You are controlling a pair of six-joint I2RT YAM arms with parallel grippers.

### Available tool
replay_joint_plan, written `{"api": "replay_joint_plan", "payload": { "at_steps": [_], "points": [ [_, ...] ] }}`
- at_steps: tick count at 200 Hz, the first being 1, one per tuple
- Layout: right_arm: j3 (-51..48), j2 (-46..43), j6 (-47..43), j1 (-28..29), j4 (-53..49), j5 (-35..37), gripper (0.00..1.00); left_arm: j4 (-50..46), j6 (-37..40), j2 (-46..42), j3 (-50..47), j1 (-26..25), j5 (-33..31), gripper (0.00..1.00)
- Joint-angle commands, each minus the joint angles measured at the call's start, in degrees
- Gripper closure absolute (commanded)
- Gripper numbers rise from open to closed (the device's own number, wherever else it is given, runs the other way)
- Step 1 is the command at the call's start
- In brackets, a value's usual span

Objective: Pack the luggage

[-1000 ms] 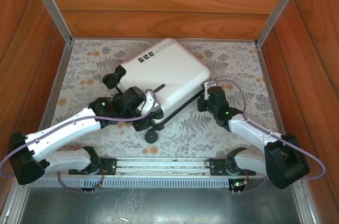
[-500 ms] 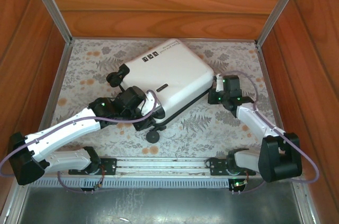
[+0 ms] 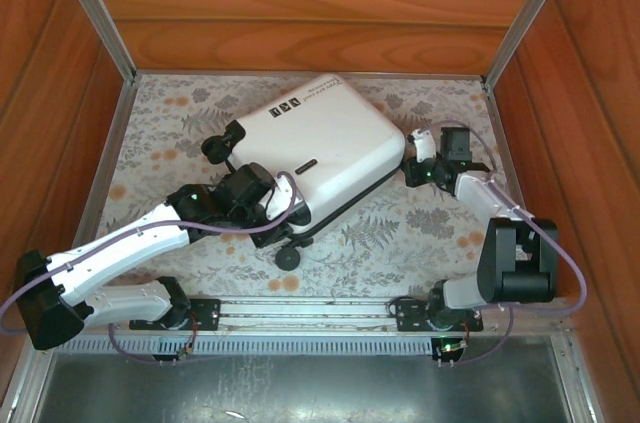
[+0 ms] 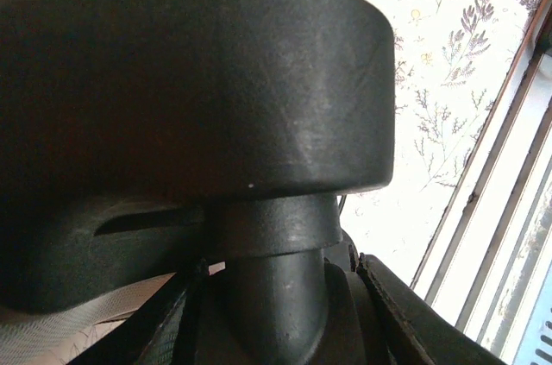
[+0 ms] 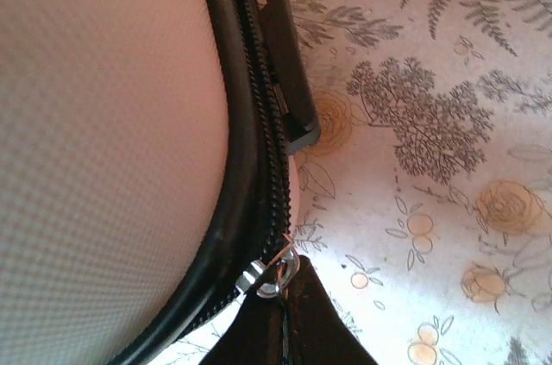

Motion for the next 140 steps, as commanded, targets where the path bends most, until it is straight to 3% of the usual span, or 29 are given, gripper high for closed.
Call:
{"api": "replay_joint_plan", "payload": {
  "at_steps": [1, 60, 104, 140],
  "points": [
    [8.1, 1.7, -2.9, -6.0, 12.4, -1.0, 1.0, -5.0, 9.6, -3.6, 0.1, -0.6, 7.8, 1.0],
    [17.5, 10.5, -9.9, -7.2, 7.2, -9.8, 1.0, -4.9, 19.6, -8.1, -3.9, -0.7, 9.1, 1.0],
    [23.5, 16.3, -13.5, -7.4, 2.0, -8.5, 1.0, -4.9, 24.0, -9.3, -5.9, -0.7, 10.1, 1.0],
    [28.8, 20.2, -16.6, -7.5, -2.8, -9.1, 1.0, -5.3, 32.0, -10.9, -9.0, -1.9, 10.2, 1.0]
  ]
}}
